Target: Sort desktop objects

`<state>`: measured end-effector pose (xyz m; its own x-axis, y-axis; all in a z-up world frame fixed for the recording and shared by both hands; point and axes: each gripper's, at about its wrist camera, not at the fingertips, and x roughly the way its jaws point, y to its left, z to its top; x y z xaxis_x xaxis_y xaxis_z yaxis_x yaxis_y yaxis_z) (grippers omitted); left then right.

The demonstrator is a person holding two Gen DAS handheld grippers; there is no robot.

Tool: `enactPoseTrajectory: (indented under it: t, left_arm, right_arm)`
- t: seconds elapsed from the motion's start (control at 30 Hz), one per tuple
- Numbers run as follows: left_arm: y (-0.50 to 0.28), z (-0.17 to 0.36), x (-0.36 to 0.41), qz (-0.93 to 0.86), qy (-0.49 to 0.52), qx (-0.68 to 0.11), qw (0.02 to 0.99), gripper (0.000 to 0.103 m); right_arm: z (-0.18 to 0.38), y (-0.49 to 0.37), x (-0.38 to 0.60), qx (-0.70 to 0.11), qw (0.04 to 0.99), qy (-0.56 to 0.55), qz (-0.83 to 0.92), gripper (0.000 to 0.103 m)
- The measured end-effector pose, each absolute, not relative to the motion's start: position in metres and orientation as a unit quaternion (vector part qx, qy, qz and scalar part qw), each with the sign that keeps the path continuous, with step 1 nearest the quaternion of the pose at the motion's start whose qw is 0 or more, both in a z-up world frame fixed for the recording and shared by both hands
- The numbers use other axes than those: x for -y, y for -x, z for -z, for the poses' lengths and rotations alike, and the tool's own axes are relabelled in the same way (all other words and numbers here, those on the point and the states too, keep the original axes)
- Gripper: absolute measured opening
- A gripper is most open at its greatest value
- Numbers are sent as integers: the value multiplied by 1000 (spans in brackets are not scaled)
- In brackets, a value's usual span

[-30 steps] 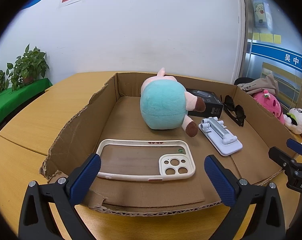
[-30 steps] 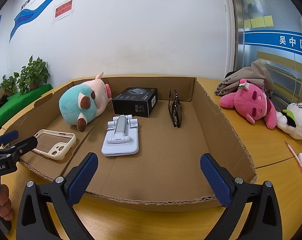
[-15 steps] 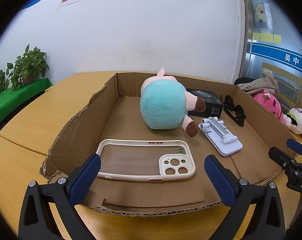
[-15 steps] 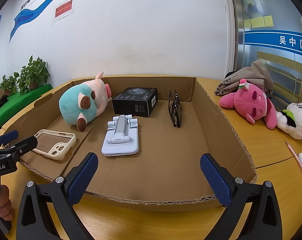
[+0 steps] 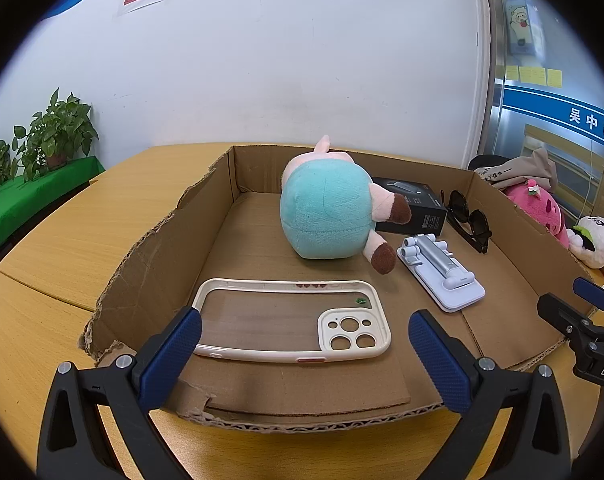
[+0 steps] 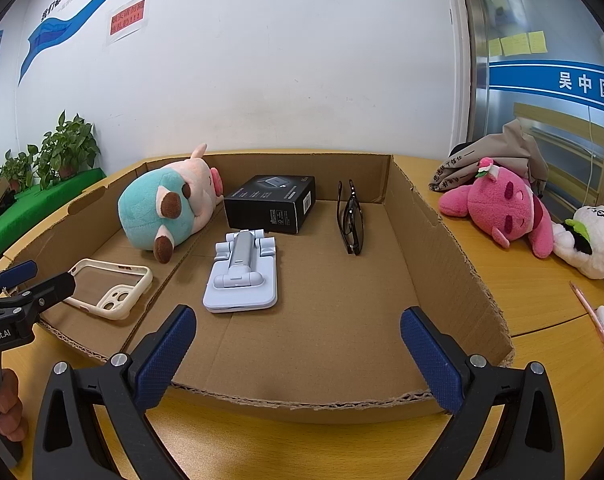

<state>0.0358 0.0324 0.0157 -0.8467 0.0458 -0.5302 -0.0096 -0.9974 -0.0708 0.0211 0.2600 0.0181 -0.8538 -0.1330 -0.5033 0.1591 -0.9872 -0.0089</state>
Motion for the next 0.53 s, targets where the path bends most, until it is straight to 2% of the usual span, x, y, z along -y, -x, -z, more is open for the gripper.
enactPoseTrajectory:
  t: [0.53]
  left_arm:
    - [-36,-16,-34,-960,276,32,16,103]
  right_arm:
    - [-18,-21,-260,-25,76,-260,962,103]
